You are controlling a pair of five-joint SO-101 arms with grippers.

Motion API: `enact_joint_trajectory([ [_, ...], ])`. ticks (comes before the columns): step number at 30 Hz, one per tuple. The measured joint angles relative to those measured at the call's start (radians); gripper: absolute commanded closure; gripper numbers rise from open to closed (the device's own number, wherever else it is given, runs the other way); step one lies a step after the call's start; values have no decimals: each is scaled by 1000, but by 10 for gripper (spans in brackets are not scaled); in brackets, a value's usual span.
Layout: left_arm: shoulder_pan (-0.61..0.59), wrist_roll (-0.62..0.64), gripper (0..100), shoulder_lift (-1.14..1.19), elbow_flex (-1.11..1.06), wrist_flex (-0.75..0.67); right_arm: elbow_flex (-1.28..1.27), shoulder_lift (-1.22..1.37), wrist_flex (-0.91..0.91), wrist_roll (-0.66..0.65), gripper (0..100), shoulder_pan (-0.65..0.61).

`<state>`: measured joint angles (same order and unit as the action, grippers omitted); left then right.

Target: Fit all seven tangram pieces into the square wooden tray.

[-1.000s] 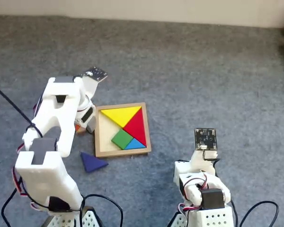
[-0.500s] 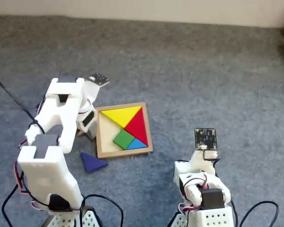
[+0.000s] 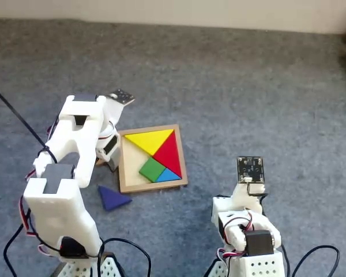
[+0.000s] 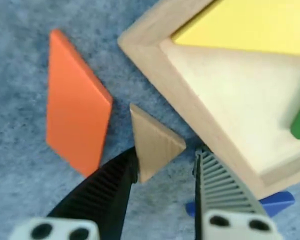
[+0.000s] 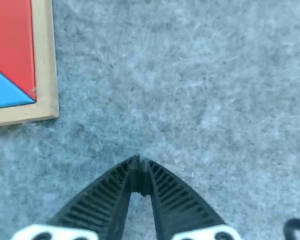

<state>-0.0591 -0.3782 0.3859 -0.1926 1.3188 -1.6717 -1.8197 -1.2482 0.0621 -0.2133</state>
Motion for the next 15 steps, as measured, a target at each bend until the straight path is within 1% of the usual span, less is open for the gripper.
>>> enact_joint_trajectory([
  [9,0,91,796,0,-2,-23,0,0,0,0,993,0],
  [15,0,103,797,0,6,-26,0,0,0,0,993,0],
])
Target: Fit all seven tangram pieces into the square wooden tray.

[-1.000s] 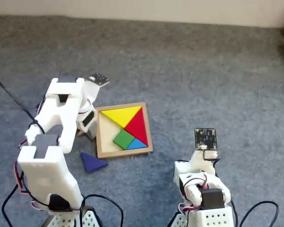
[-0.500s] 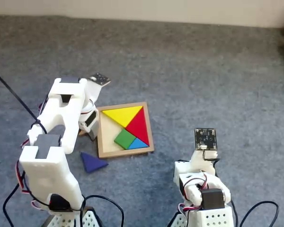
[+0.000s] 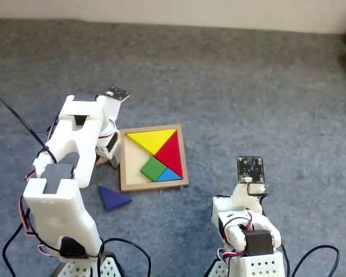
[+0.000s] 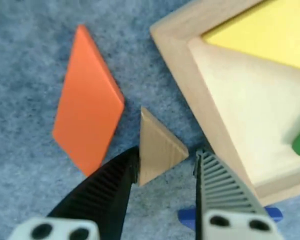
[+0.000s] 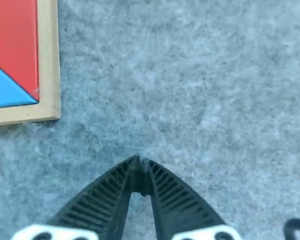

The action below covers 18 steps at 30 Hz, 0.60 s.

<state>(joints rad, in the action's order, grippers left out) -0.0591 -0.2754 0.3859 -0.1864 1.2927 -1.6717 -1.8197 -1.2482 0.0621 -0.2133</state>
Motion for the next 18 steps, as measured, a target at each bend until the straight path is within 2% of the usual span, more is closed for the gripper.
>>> enact_joint_trajectory([
  [18,29,6,934,-2,0,-8,0,0,0,0,993,0],
])
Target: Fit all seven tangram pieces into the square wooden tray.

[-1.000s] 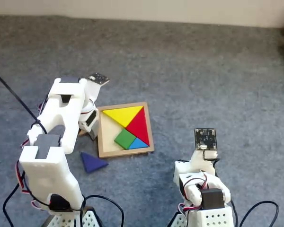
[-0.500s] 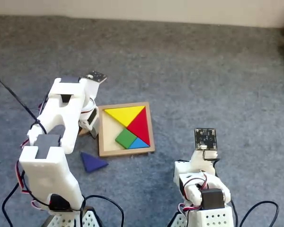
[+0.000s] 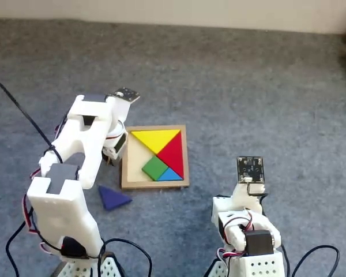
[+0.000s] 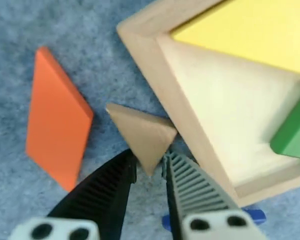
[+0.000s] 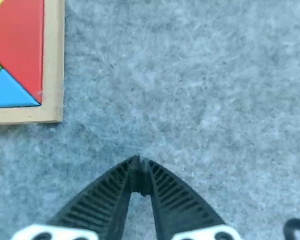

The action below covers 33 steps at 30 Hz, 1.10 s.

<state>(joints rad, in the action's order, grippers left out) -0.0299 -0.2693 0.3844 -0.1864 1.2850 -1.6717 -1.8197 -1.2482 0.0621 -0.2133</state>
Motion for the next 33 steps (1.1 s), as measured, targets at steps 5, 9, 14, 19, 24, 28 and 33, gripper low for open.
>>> enact_joint_trajectory([
  [5,-8,2,929,-100,-34,-14,0,0,0,0,993,0],
  [9,-3,2,862,-247,-112,-37,0,0,0,0,993,0],
  [14,-6,49,790,-315,-166,-48,0,0,0,0,993,0],
  [19,-9,94,790,-304,-175,-132,0,0,0,0,993,0],
  [24,-20,103,790,-196,-157,-189,0,0,0,0,993,0],
  [28,-49,127,790,-118,-74,-189,0,0,0,0,993,0],
  [33,-112,133,790,-52,-8,-195,0,0,0,0,993,0],
])
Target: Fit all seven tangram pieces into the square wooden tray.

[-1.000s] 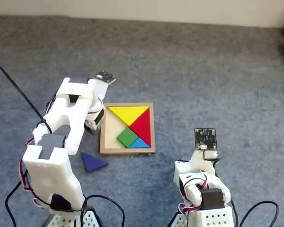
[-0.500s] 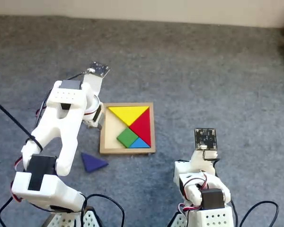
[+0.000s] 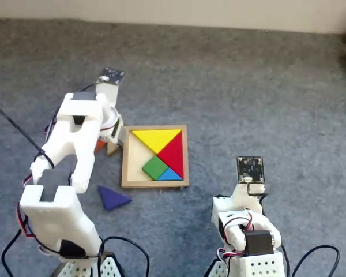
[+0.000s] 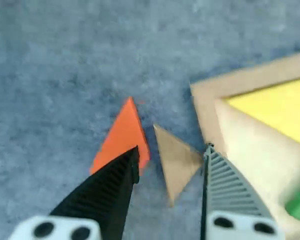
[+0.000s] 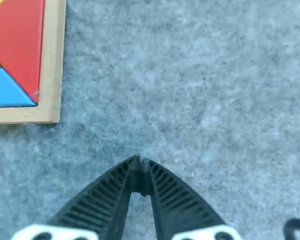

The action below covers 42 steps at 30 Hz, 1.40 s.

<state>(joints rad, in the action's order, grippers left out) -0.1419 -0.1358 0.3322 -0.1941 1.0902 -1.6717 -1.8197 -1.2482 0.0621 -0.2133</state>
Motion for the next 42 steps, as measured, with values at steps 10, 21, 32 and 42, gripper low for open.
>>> enact_joint_trajectory([
  [10,-20,2,790,5,3,-5,0,0,0,0,993,0],
  [21,40,-3,790,12,14,11,0,0,0,0,993,0],
  [32,77,-61,815,20,11,60,0,0,0,0,993,0],
  [42,86,-58,835,20,11,57,0,0,0,0,993,0],
])
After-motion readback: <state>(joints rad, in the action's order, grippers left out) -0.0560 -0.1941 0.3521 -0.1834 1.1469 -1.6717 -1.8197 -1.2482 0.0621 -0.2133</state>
